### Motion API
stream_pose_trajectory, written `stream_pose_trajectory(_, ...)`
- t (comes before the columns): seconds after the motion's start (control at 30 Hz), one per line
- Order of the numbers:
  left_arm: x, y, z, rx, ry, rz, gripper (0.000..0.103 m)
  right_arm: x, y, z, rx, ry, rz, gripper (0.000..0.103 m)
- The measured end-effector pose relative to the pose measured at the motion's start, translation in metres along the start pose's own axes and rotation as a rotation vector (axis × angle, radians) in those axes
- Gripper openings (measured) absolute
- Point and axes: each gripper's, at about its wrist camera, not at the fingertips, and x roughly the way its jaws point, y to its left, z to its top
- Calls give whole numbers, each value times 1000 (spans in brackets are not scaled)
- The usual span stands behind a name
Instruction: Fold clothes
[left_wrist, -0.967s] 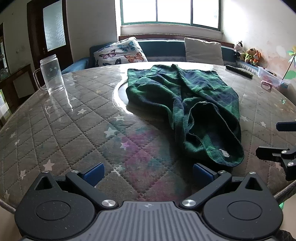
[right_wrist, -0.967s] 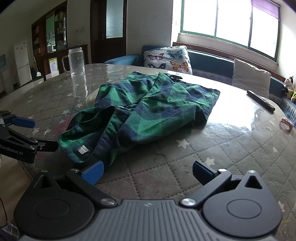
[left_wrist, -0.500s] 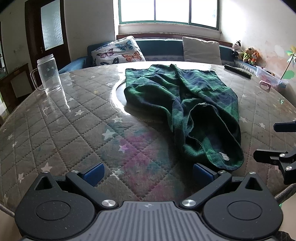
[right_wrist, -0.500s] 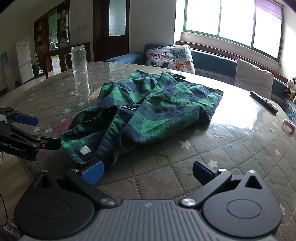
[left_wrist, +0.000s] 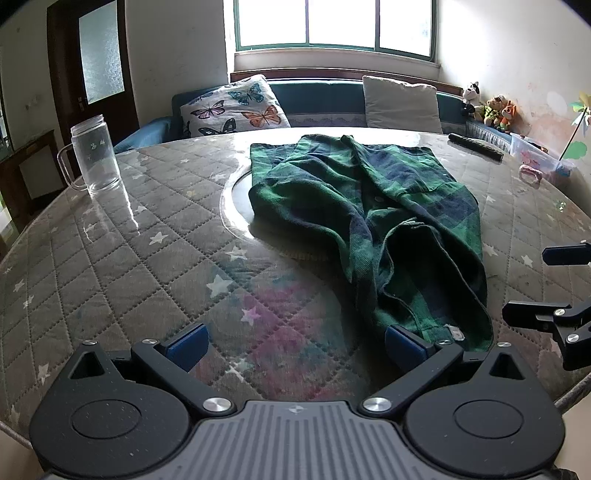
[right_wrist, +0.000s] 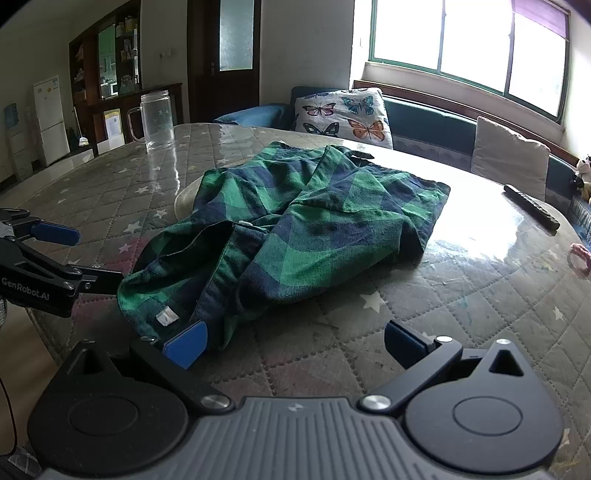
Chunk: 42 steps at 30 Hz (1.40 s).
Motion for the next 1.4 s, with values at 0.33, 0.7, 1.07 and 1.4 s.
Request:
stream_pose_trajectory(0.33, 6, 9, 12, 2, -2, 11, 103, 7, 1, 11, -6, 11, 7, 103)
stream_pose_trajectory(0.7, 14, 19, 40, 4, -26, 26, 103, 24, -5, 37, -4, 23, 9, 103)
stream_pose_trajectory(1.07, 40, 19, 82, 38, -42, 22, 103, 59, -20, 81, -22, 26, -16, 103)
stream_pose_trajectory(1.4, 75, 18, 112, 61, -30, 9, 103, 105, -41, 137, -17, -2, -25, 99)
